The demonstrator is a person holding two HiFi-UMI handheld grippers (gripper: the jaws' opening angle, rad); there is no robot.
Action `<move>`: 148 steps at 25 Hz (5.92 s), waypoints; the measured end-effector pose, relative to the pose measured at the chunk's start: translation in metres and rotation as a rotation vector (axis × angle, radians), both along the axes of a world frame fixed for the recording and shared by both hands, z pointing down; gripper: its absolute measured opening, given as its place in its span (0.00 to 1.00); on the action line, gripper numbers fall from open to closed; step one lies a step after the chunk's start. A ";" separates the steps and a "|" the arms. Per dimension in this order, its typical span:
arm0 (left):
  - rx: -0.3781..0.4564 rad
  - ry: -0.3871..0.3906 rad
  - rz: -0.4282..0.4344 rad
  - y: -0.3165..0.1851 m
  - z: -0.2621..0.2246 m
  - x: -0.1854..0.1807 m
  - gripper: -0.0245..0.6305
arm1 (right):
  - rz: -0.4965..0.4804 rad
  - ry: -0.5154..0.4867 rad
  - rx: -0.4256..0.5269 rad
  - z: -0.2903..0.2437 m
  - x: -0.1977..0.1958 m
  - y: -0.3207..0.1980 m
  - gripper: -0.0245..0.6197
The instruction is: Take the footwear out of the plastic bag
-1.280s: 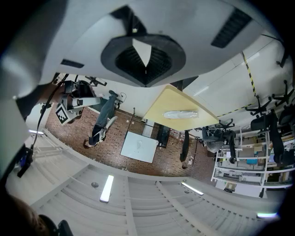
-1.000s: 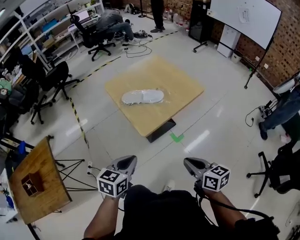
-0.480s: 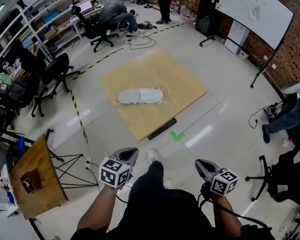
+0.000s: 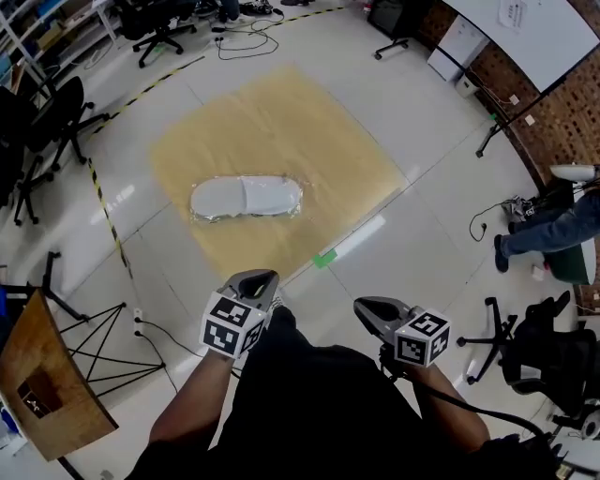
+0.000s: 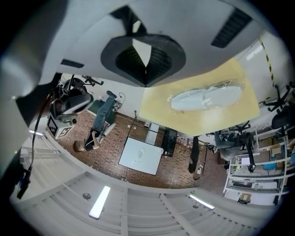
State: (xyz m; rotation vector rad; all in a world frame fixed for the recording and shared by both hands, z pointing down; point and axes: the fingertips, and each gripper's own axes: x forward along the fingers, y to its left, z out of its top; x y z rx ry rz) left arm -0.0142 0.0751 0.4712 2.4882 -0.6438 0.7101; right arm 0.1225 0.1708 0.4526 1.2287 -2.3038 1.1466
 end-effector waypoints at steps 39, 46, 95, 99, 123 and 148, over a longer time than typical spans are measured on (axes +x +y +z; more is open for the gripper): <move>0.002 -0.390 -0.060 -0.228 0.130 0.000 0.05 | -0.823 0.686 0.120 0.162 -0.008 -0.199 0.07; 0.007 -0.384 -0.052 -0.228 0.130 -0.002 0.05 | -0.743 0.558 -0.024 0.146 0.019 -0.192 0.04; -0.001 -0.359 -0.036 -0.226 0.132 0.001 0.05 | -0.764 0.551 0.105 0.157 -0.022 -0.234 0.07; 0.001 -0.356 -0.033 -0.226 0.130 0.003 0.05 | -0.732 0.567 0.046 0.154 -0.003 -0.231 0.07; 0.044 -0.328 -0.041 -0.226 0.130 0.002 0.05 | -0.230 0.049 -0.255 0.154 -0.015 -0.285 0.14; 0.093 -0.354 -0.074 -0.228 0.117 -0.006 0.05 | -0.098 -0.229 -0.338 0.133 0.019 -0.284 0.09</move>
